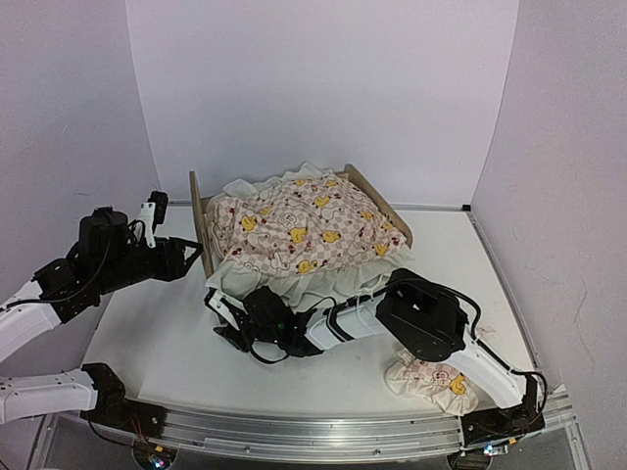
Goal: Set up the pet bed
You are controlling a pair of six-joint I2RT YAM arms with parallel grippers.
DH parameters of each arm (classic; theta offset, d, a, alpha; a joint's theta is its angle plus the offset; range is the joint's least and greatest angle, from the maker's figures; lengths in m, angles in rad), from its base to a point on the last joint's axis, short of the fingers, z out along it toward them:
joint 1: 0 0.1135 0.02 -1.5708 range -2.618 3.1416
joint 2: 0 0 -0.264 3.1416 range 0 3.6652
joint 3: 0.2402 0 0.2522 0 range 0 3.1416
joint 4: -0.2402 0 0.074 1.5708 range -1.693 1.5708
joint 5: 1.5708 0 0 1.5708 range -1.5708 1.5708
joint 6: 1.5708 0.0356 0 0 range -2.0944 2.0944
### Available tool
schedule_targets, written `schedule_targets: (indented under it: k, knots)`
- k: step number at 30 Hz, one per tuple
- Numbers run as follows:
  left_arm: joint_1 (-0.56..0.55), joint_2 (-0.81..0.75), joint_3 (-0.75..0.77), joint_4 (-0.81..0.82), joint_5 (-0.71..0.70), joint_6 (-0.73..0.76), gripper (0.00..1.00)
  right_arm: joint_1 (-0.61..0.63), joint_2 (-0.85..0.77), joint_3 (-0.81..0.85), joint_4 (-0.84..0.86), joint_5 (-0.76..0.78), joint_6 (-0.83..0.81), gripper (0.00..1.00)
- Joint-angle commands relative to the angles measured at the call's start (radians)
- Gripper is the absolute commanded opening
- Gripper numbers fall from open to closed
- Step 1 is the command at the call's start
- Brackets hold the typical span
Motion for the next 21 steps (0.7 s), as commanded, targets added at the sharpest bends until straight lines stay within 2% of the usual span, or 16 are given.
schedule_targets:
  k: [1, 7, 12, 18, 21]
  knots:
    - [0.005, -0.018, 0.034, 0.045, 0.009, -0.012, 0.5, -0.004, 0.047, 0.026, -0.05, -0.056, 0.06, 0.45]
    - [0.005, -0.015, 0.039, 0.036, 0.007, -0.012, 0.5, -0.001, -0.015, -0.061, -0.079, -0.104, 0.137, 0.22]
    - [0.005, -0.009, 0.041, 0.032, -0.002, -0.011, 0.5, 0.001, -0.075, -0.144, -0.097, -0.05, 0.172, 0.0]
    - [0.004, -0.009, 0.033, 0.012, -0.01, -0.018, 0.5, 0.002, -0.207, -0.246, -0.104, -0.018, 0.286, 0.0]
    - [0.005, -0.029, 0.0, 0.014, 0.038, -0.048, 0.51, 0.001, -0.277, -0.286, -0.099, -0.104, 0.35, 0.0]
